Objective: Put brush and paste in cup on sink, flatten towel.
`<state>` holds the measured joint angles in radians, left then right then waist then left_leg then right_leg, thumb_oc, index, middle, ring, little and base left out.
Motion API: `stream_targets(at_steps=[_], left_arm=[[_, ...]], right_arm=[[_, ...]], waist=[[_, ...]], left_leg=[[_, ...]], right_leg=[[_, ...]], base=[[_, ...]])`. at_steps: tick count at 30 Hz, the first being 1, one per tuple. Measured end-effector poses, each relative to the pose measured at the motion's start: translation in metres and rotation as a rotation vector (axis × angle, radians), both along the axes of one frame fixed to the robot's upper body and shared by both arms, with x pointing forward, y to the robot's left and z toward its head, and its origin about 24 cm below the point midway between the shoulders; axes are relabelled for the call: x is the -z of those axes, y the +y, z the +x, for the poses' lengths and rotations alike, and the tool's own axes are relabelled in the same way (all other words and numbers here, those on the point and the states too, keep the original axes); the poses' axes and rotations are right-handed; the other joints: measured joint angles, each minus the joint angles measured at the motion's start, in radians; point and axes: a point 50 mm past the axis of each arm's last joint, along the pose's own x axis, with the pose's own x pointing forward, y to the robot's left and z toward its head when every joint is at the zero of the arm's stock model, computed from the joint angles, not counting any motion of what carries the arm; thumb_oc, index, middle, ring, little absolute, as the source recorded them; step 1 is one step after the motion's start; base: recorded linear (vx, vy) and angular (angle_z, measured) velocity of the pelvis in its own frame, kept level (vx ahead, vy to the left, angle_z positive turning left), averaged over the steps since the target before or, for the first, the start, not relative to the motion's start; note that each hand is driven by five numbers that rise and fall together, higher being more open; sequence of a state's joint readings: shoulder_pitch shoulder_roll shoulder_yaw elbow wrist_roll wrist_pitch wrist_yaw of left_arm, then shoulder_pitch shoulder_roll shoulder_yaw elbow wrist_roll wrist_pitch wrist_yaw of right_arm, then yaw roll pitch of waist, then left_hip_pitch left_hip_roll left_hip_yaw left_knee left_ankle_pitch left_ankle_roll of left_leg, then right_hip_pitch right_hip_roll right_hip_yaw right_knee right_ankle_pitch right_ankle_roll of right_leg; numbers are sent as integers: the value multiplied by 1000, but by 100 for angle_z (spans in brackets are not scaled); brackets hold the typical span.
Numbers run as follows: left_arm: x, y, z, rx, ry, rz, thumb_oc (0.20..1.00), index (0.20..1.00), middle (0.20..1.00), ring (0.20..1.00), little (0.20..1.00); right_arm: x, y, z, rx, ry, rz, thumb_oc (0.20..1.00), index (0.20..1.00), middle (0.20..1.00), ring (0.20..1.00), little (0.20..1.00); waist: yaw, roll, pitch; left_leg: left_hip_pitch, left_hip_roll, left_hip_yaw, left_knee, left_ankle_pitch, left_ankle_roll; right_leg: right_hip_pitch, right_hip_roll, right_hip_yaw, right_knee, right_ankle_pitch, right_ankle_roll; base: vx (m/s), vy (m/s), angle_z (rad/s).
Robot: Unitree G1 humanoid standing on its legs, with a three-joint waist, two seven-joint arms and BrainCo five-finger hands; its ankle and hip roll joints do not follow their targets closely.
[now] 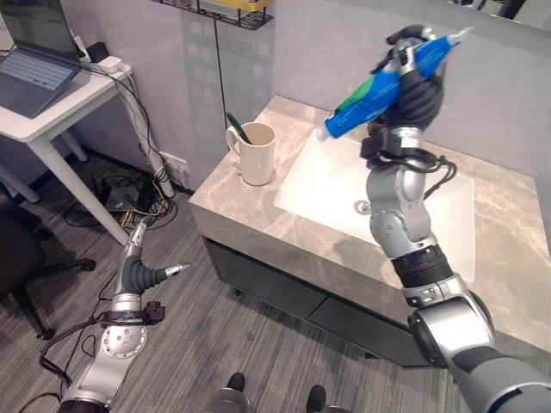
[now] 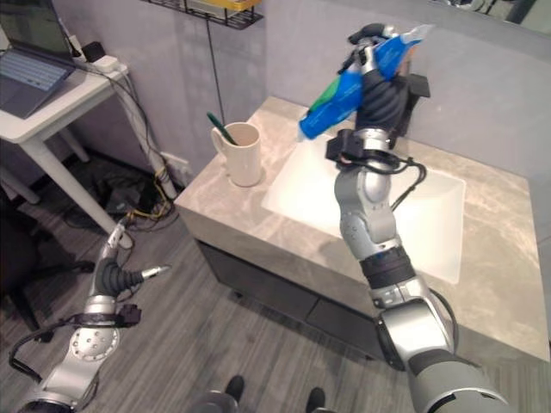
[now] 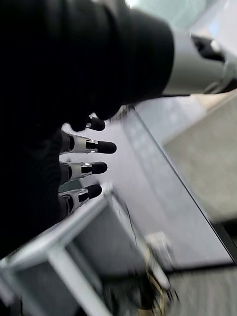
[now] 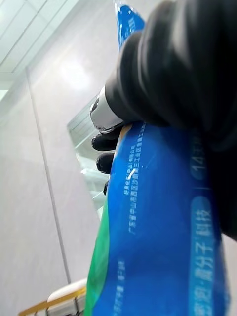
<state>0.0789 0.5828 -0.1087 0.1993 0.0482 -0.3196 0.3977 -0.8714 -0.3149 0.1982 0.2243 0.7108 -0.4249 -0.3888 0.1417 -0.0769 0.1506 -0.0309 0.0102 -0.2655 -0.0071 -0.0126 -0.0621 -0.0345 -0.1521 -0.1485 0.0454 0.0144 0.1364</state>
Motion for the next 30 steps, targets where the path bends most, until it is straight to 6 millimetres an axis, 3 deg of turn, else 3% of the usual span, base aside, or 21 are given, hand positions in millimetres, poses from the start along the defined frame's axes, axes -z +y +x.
stream_targets(at_steps=[3,6,13,17,18,21,23,24,25,26,27,30], left_arm=[[14,1,-3,-1,68,-6,1000,1000,1000,1000,1000],[27,2,-2,-22,134,-33,1000,1000,1000,1000,1000],[51,-5,-10,-9,255,-51,1000,1000,1000,1000,1000],[53,-5,-9,-15,268,-68,1000,1000,1000,1000,1000],[52,-6,-7,-13,267,-77,1000,1000,1000,1000,1000],[44,-17,11,50,243,-70,1000,1000,1000,1000,1000],[39,-21,18,72,228,-64,1000,1000,1000,1000,1000],[37,-22,21,87,229,-52,1000,1000,1000,1000,1000],[39,-20,20,84,237,-46,1000,1000,1000,1000,1000],[42,-15,18,75,260,-20,1000,1000,1000,1000,1000],[44,-13,17,70,275,-11,1000,1000,1000,1000,1000],[48,-17,16,79,286,1,1000,1000,1000,1000,1000]], right_arm=[[-11,4,-1,-3,-35,-23,200,200,200,200,200],[-30,14,-1,-20,-83,-46,200,200,200,200,200],[-46,29,-2,-22,-127,-98,200,200,200,200,200],[-49,33,-3,-18,-138,-112,200,200,200,200,200],[-48,35,-3,-22,-136,-108,200,200,200,200,200],[-47,36,-2,-21,-123,-84,200,200,200,200,200],[-46,36,-1,-21,-118,-85,200,200,200,200,200],[-47,38,-2,-27,-121,-81,200,200,200,200,200],[-46,40,-2,-34,-118,-79,200,200,200,200,200],[-44,45,-2,-51,-114,-71,200,200,200,200,200],[-44,47,-2,-56,-113,-69,200,200,200,200,200],[-44,44,-1,-45,-112,-67,200,200,200,200,200]], waist=[[-8,0,0],[-4,1,0],[10,0,-1],[9,2,-1],[9,4,0],[-12,12,6],[-15,23,13],[-13,25,15],[-12,19,20],[-15,-8,27],[-19,-19,34],[-27,6,47]], left_leg=[[-34,8,-57,-2,13,-16],[-79,30,-118,-15,32,-46],[-93,51,-135,-35,43,-60],[-97,51,-132,-29,47,-66],[-103,48,-120,-13,49,-79],[-227,8,56,147,87,-127],[-242,15,137,142,130,-125],[-249,52,255,145,79,-61],[-261,63,282,169,61,-38],[-256,83,319,170,51,-22],[-248,117,330,138,58,-32],[-241,195,335,55,99,-73]], right_leg=[[2,11,-10,-11,-13,-7],[5,39,-64,-52,-14,-20],[20,63,-101,-99,3,-39],[25,66,-106,-101,0,-39],[29,68,-111,-100,-9,-42],[46,73,-142,-101,-42,-67],[69,81,-171,-107,-51,-80],[72,79,-210,-117,-50,-119],[75,76,-204,-117,-52,-124],[75,63,-207,-121,-50,-127],[76,55,-203,-123,-46,-125],[88,56,-193,-130,-28,-101]], base=[[101,-147,62],[101,-140,50],[96,-116,15],[55,-147,5],[-9,-274,31],[30,-128,89],[112,0,92],[135,72,54],[186,125,41],[202,154,13],[239,197,13],[214,154,-13]])
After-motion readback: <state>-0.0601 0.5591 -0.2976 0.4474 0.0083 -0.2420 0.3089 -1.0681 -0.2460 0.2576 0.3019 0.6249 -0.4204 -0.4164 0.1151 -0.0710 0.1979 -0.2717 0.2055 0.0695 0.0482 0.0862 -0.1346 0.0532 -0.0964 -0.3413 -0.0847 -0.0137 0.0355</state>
